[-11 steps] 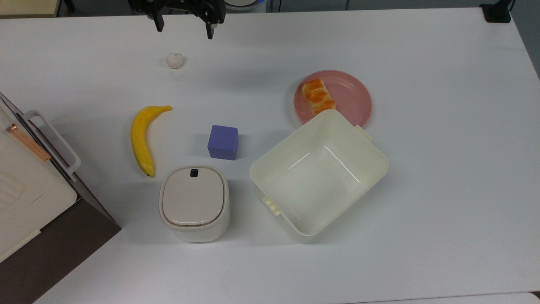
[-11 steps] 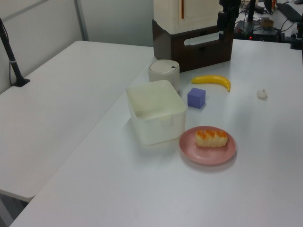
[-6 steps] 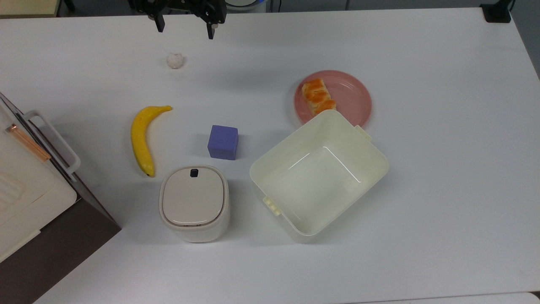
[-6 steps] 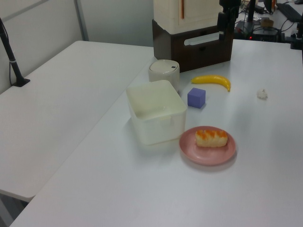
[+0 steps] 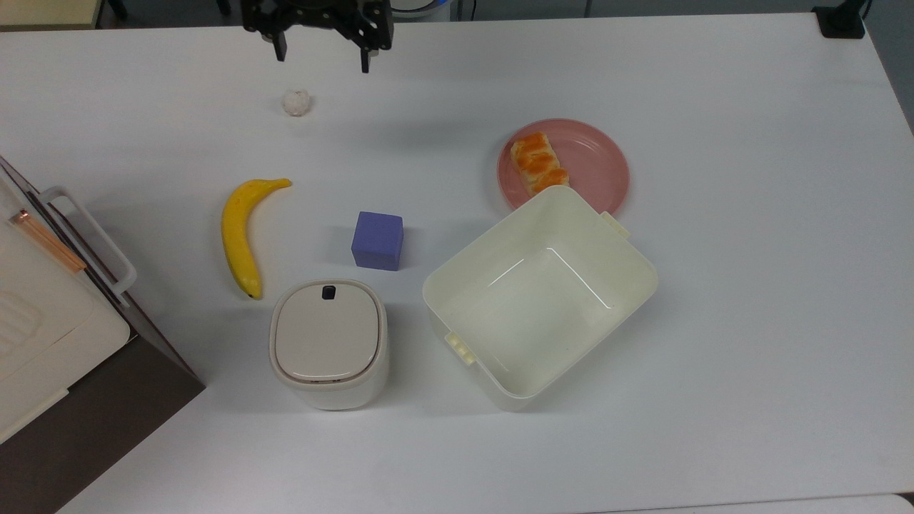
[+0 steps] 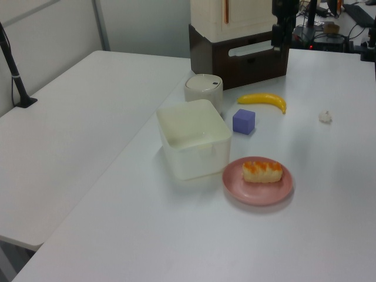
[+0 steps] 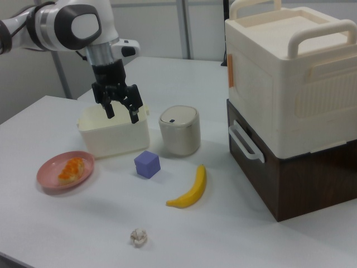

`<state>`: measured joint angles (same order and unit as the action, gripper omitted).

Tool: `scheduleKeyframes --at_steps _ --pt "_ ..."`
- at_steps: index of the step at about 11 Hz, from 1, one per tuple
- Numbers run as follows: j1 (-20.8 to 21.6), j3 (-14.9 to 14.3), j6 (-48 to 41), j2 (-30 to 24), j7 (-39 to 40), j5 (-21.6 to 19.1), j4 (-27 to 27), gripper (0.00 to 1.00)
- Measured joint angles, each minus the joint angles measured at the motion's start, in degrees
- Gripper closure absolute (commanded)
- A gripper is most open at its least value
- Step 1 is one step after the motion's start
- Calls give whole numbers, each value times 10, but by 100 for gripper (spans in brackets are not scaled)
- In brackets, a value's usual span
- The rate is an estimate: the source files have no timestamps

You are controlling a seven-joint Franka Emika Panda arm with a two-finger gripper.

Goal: Put the bread on the table
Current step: 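Move the open gripper over the bread roll on the pink plate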

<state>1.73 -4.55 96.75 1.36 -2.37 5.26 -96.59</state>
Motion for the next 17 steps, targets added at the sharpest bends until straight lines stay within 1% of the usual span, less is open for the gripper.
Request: scheduleKeyframes --at_steps 4,6,8,9,11,12,15,17 --pt "8 0 1 -3 12 11 -15 0" --pt "16 3 3 -5 19 35 -32 0" --pt "37 11 20 -13 24 76 -73 0" --pt "49 14 48 -20 24 84 -100 0" --pt "66 15 97 -38 20 87 -147 0" --pt "72 15 121 -43 -1 87 -164 0" --pt "107 19 226 -43 -122 87 -221 0" --pt "139 35 263 -41 -195 87 -246 0"
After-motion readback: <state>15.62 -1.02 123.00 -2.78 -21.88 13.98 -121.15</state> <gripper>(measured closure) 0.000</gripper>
